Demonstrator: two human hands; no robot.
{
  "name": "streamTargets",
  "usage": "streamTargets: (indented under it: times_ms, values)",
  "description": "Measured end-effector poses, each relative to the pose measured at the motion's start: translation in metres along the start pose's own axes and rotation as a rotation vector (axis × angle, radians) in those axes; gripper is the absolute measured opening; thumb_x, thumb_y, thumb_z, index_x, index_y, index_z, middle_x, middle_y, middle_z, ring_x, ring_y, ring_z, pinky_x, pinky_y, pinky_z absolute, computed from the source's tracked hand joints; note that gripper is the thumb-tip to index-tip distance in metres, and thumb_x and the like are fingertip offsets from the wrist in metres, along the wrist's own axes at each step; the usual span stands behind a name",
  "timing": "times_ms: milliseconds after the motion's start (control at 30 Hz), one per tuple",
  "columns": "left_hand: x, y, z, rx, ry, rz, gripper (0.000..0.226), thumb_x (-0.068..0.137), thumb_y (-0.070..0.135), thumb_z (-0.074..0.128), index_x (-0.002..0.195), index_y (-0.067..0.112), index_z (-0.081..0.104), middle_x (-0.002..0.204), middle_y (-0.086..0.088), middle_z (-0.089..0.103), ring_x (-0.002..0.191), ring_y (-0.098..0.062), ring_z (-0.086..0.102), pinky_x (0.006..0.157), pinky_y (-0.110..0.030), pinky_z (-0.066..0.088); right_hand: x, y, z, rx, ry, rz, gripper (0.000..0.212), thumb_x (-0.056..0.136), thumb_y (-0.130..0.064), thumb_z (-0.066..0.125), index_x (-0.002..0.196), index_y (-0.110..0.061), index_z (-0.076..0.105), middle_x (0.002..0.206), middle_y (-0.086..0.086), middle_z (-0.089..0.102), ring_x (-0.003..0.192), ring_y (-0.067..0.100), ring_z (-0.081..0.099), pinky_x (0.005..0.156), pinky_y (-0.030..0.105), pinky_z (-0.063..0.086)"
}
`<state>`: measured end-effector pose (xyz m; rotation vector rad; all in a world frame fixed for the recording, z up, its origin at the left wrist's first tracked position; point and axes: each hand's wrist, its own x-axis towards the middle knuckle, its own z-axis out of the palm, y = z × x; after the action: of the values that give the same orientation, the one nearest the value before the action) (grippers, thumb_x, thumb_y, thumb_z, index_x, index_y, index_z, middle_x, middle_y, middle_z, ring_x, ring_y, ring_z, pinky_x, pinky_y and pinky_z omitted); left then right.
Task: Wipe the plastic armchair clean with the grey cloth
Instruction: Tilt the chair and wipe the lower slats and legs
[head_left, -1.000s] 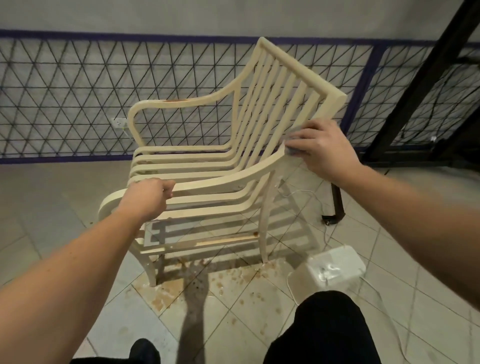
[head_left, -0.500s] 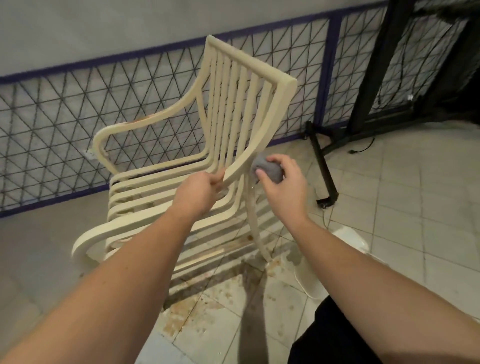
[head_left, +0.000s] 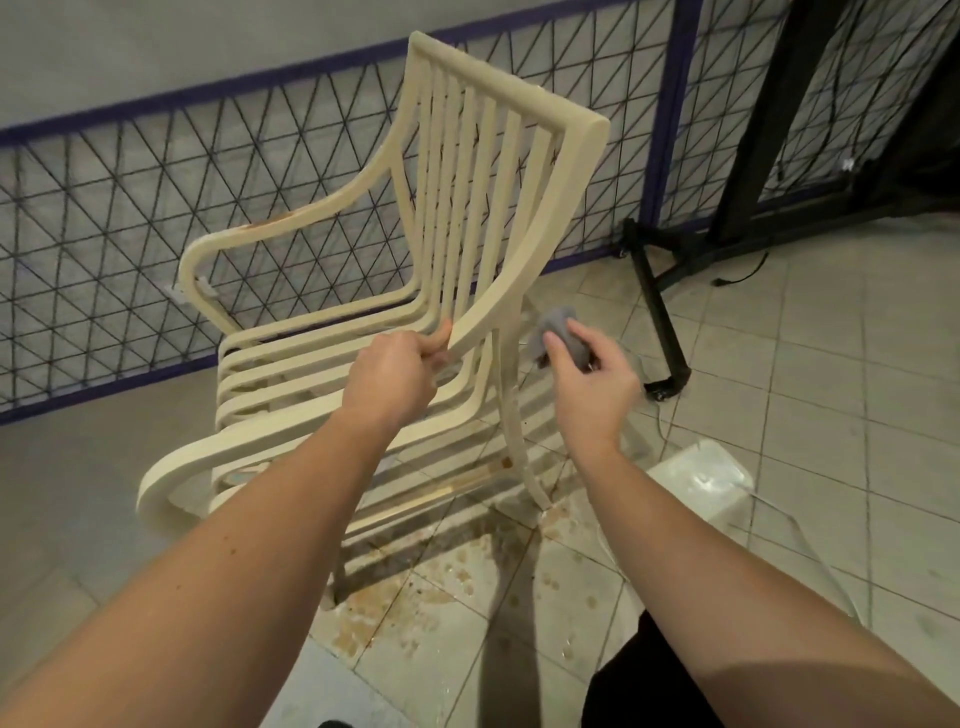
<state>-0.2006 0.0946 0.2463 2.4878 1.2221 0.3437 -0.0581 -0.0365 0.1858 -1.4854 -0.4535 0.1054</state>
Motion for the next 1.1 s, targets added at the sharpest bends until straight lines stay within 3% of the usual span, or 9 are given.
streamTargets:
  times_ms: [133, 267, 400, 533, 633, 700, 767, 900, 1100]
  values:
    - [0.002, 0.000, 0.001, -0.008, -0.002, -0.003, 0.039, 0.101, 0.025, 0.057, 0.132, 0.050, 0.060, 0.087, 0.014, 0.068, 0.079, -0.017, 0.061, 0.070, -0.030, 0.045, -0.002, -0.012, 0.027, -0.084, -0.126, -0.133, 0.017, 0.081, -0.017, 0.081, 0.095, -0.022, 0.074, 0.099, -0.009, 0.067, 0.094, -0.006, 0.059, 0.083, 0.008, 0.046]
    - [0.002, 0.001, -0.002, -0.019, -0.005, -0.017, 0.043, 0.101, 0.020, 0.055, 0.134, 0.047, 0.060, 0.077, 0.022, 0.059, 0.067, -0.003, 0.053, 0.065, -0.023, 0.038, 0.001, 0.025, 0.009, -0.362, -0.326, 0.060, 0.013, 0.079, -0.021, 0.081, 0.087, -0.027, 0.072, 0.093, -0.010, 0.067, 0.088, 0.002, 0.063, 0.079, 0.018, 0.051]
    - [0.002, 0.000, 0.000, -0.011, 0.008, -0.011, 0.047, 0.100, 0.016, 0.054, 0.135, 0.048, 0.059, 0.066, 0.025, 0.054, 0.063, 0.002, 0.050, 0.056, -0.020, 0.034, 0.009, 0.022, -0.011, -0.232, -0.074, 0.067, 0.019, 0.084, -0.023, 0.077, 0.102, -0.019, 0.071, 0.095, -0.008, 0.068, 0.093, 0.007, 0.064, 0.071, 0.005, 0.045]
    - [0.002, 0.000, -0.001, 0.004, 0.013, -0.011, 0.049, 0.100, 0.016, 0.054, 0.135, 0.050, 0.057, 0.076, 0.021, 0.065, 0.070, -0.007, 0.052, 0.068, -0.022, 0.037, 0.007, 0.007, 0.014, -0.239, -0.221, -0.173, 0.024, 0.079, -0.027, 0.081, 0.097, -0.021, 0.067, 0.098, -0.008, 0.063, 0.093, 0.001, 0.058, 0.078, 0.013, 0.046]
    - [0.002, -0.001, -0.002, -0.002, 0.004, -0.020, 0.049, 0.100, 0.016, 0.054, 0.135, 0.050, 0.057, 0.086, 0.020, 0.070, 0.064, -0.001, 0.049, 0.060, -0.018, 0.035, 0.006, 0.016, 0.029, -0.312, -0.261, -0.208, 0.031, 0.071, -0.022, 0.086, 0.086, -0.017, 0.059, 0.092, -0.005, 0.059, 0.084, 0.003, 0.052, 0.072, 0.014, 0.043]
    - [0.002, 0.001, -0.004, -0.005, 0.002, -0.024, 0.047, 0.101, 0.015, 0.054, 0.135, 0.047, 0.059, 0.072, 0.026, 0.057, 0.061, 0.006, 0.045, 0.053, -0.012, 0.030, 0.009, 0.026, 0.027, -0.389, -0.341, -0.139, 0.027, 0.073, -0.011, 0.081, 0.082, -0.014, 0.056, 0.087, -0.004, 0.059, 0.081, 0.002, 0.054, 0.071, 0.018, 0.048]
    - [0.002, 0.002, -0.004, -0.017, 0.003, -0.025, 0.045, 0.101, 0.016, 0.054, 0.134, 0.045, 0.060, 0.076, 0.025, 0.059, 0.063, 0.001, 0.048, 0.056, -0.015, 0.033, 0.013, 0.041, 0.018, -0.437, -0.395, 0.014, 0.022, 0.077, -0.002, 0.075, 0.083, -0.014, 0.058, 0.086, -0.003, 0.063, 0.083, 0.010, 0.063, 0.074, 0.033, 0.057]
    - [0.002, -0.001, -0.001, -0.054, 0.007, -0.042, 0.049, 0.099, 0.010, 0.053, 0.132, 0.045, 0.062, 0.072, 0.027, 0.057, 0.065, 0.003, 0.050, 0.064, -0.018, 0.039, 0.015, 0.056, -0.002, -0.338, -0.231, 0.171, 0.027, 0.079, -0.010, 0.078, 0.087, -0.025, 0.057, 0.088, 0.001, 0.068, 0.077, 0.025, 0.070, 0.067, 0.047, 0.059]
    - [-0.003, -0.003, 0.003, 0.002, 0.062, 0.032, 0.049, 0.098, 0.013, 0.050, 0.130, 0.049, 0.061, 0.101, 0.014, 0.071, 0.086, -0.018, 0.061, 0.071, -0.028, 0.044, 0.002, 0.031, 0.016, -0.189, -0.276, 0.033, 0.029, 0.079, -0.027, 0.078, 0.101, -0.027, 0.058, 0.099, -0.013, 0.063, 0.094, 0.004, 0.061, 0.080, 0.019, 0.051]
